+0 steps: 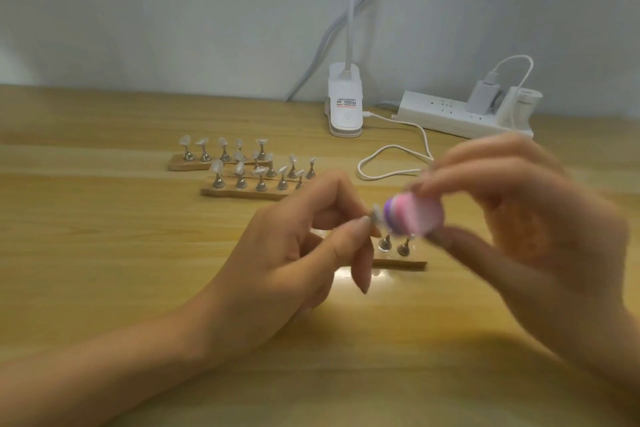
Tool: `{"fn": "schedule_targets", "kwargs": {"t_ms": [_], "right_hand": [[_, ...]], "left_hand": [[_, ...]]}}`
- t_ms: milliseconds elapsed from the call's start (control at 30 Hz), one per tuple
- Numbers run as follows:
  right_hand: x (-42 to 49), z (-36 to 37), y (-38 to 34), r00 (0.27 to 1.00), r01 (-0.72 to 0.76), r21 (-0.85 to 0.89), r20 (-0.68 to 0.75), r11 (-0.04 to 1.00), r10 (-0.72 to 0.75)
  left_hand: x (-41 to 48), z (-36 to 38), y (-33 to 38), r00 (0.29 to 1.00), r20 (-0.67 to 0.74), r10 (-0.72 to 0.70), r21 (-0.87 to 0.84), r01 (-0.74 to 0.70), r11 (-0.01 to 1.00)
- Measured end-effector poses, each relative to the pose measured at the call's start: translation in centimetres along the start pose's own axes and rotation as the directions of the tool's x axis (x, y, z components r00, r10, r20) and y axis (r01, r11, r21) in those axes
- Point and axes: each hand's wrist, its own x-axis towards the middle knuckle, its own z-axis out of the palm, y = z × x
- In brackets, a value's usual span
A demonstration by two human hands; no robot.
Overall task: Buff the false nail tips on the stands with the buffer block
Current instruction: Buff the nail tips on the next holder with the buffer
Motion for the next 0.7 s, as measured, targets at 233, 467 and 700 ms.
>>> {"fn": "schedule_targets", "kwargs": {"t_ms": [233, 467, 700], "right_hand": [[0.0, -0.2, 0.6, 0.999, -0.043, -0.034, -0.022, 0.999, 0.042], [0.1, -0.2, 0.8, 0.998, -0.063, -0.037, -0.01, 0.997, 0.063], [-0.2, 0.0, 1.1, 0.994, -0.11, -0.072, -0.001, 0.991, 0.11]], "left_hand": [[0.1, 0.1, 0.1, 0.999, -0.043, -0.007, 0.043, 0.009, 0.999], [0.0, 0.2, 0.3, 0.999, -0.051, 0.009, 0.045, -0.007, 0.999], [-0.1, 0.4, 0.4, 0.999, -0.019, 0.046, 0.082, -0.044, 0.996]]}}
